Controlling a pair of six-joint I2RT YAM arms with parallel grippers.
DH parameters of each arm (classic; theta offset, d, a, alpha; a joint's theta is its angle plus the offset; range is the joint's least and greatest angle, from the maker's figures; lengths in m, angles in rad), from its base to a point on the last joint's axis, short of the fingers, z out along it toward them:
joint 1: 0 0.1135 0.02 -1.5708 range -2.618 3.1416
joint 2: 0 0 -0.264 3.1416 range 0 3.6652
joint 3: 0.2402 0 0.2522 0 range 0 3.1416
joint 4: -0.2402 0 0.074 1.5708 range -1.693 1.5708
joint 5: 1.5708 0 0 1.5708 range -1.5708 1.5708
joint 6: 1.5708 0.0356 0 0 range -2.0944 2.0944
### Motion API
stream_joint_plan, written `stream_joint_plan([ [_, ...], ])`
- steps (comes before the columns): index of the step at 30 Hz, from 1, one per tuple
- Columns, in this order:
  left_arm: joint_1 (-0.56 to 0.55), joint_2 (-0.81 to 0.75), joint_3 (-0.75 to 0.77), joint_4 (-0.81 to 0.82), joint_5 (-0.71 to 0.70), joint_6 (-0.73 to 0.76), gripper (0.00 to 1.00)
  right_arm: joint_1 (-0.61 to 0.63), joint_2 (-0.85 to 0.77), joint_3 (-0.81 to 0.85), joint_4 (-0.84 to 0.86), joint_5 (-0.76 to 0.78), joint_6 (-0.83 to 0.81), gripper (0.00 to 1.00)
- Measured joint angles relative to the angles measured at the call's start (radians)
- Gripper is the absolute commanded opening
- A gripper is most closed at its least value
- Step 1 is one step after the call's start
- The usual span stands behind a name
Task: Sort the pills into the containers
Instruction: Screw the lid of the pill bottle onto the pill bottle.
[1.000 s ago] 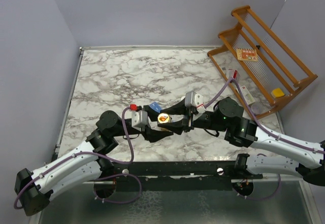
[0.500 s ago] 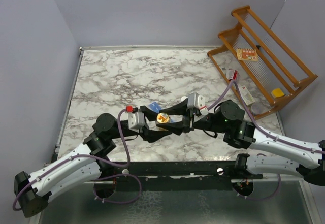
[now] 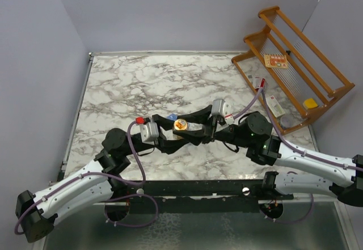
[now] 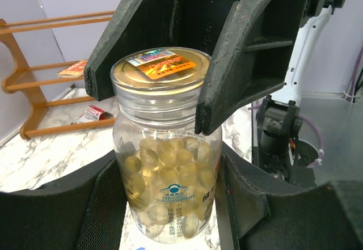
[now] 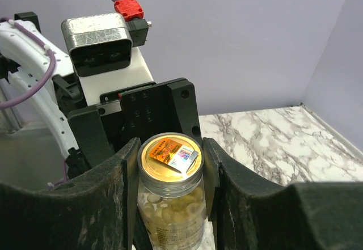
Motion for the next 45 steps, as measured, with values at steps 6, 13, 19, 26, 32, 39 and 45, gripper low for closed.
stream_joint_plan([
  [6, 0.0, 0.004, -0.012, 0.023, -0.042, 0.001, 0.0, 0.0, 0.012, 0.0, 0.013, 0.039, -0.001, 0.06],
  [13, 0.0, 0.017, -0.013, 0.022, -0.115, 0.001, 0.0, 0.0, 0.029, 0.0, 0.022, 0.118, -0.007, 0.05],
  [19, 0.0, 0.039, -0.013, 0.021, -0.193, 0.016, 0.0, 0.002, 0.068, 0.0, 0.053, 0.216, -0.028, 0.03],
  [26, 0.003, 0.044, -0.016, 0.013, -0.309, 0.042, 0.0, 0.04, 0.148, 0.01, 0.147, 0.365, -0.074, 0.08],
  [32, 0.005, 0.044, -0.025, 0.017, -0.363, 0.055, 0.0, 0.068, 0.192, 0.023, 0.183, 0.468, -0.107, 0.45],
  [39, 0.005, 0.042, -0.025, 0.06, -0.362, 0.053, 0.0, 0.079, 0.164, 0.009, 0.178, 0.484, -0.11, 0.57],
  [45, 0.005, 0.026, -0.032, 0.095, -0.362, 0.042, 0.0, 0.079, 0.135, 0.009, 0.16, 0.482, -0.12, 0.7],
])
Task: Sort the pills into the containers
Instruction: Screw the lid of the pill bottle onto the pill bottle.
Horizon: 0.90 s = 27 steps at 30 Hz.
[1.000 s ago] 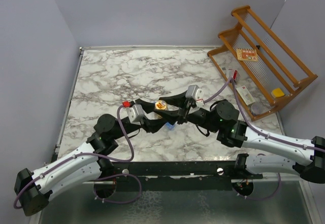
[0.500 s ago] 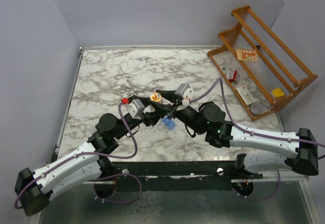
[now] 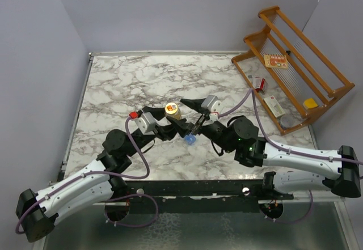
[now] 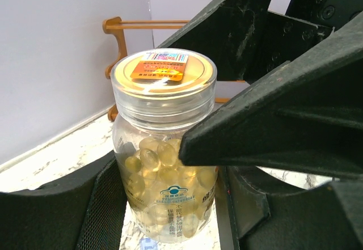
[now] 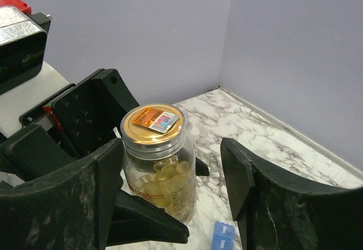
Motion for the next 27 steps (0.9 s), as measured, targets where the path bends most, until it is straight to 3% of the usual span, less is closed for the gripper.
stream_joint_plan([
  [6, 0.0, -0.016, -0.007, 0.008, 0.002, -0.007, 0.0, 0.0, -0.067, 0.006, -0.071, -0.024, 0.0, 0.7],
  [13, 0.0, -0.018, -0.007, -0.005, 0.052, -0.011, 0.0, -0.001, -0.279, 0.037, -0.224, -0.113, 0.025, 0.72],
  [19, 0.0, 0.051, 0.016, -0.037, 0.244, -0.018, 0.0, -0.001, -0.409, 0.066, -0.315, -0.225, 0.049, 0.7],
  [27, 0.0, 0.078, 0.051, -0.053, 0.512, -0.039, 0.0, -0.001, -0.396, 0.046, -0.409, -0.376, 0.047, 0.67],
])
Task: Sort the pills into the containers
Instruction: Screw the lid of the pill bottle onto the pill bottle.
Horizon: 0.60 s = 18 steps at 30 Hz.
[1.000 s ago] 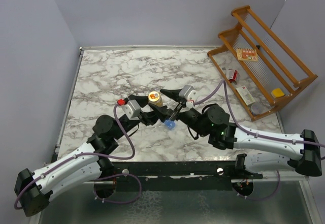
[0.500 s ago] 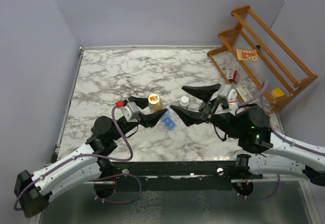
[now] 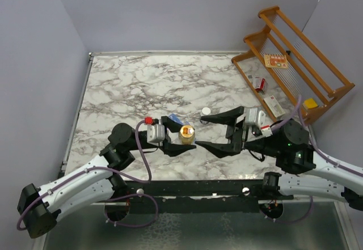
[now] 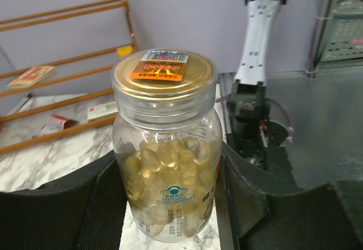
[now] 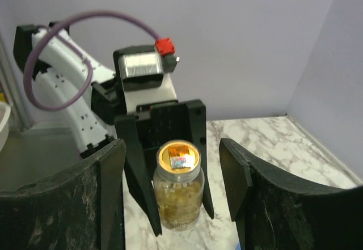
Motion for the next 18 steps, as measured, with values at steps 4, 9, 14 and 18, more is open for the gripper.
stream_joint_plan([
  [4, -0.001, -0.001, 0.032, 0.002, 0.104, -0.018, 0.0, 0.0, 0.014, -0.031, -0.02, -0.066, -0.01, 0.66],
  [9, -0.005, -0.002, 0.04, 0.01, 0.181, -0.038, 0.0, 0.0, 0.018, -0.047, -0.02, -0.148, -0.011, 0.66],
  [14, -0.006, 0.007, 0.04, 0.016, 0.23, -0.051, 0.0, 0.0, 0.028, -0.049, -0.008, -0.198, -0.009, 0.63],
  [18, -0.011, 0.027, 0.04, 0.019, 0.261, -0.056, 0.0, 0.0, 0.059, -0.05, 0.008, -0.235, -0.001, 0.59],
])
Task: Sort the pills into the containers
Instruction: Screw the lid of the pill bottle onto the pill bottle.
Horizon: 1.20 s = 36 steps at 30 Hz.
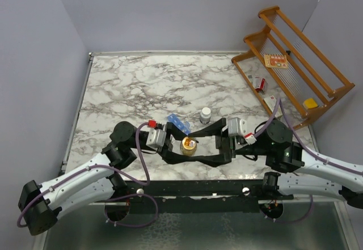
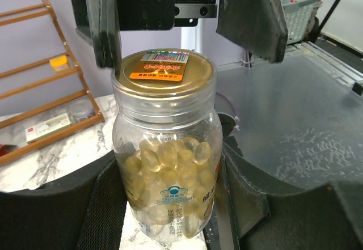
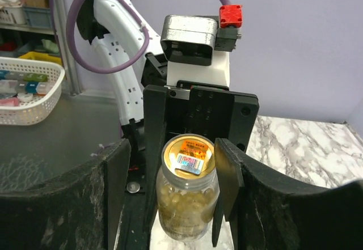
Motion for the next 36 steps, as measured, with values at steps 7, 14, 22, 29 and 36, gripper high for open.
stream_joint_plan([
  [7, -0.014, 0.019, 0.0, 0.002, 0.023, 0.0, 0.0, 0.0, 0.041, -0.001, 0.027, -0.029, 0.0, 0.5],
  [14, -0.019, 0.019, 0.0, 0.006, 0.024, 0.0, 0.0, 0.0, 0.05, -0.001, 0.042, -0.032, 0.002, 0.56],
  [22, -0.021, 0.018, 0.0, 0.012, 0.024, 0.0, 0.0, 0.0, 0.053, -0.005, 0.045, -0.031, 0.002, 0.57],
  [29, -0.024, 0.018, 0.0, 0.013, 0.023, 0.0, 0.0, 0.0, 0.053, -0.007, 0.046, -0.027, 0.002, 0.53],
  [36, -0.028, 0.017, 0.0, 0.013, 0.021, 0.002, 0.0, 0.0, 0.053, -0.007, 0.046, -0.02, 0.002, 0.44],
])
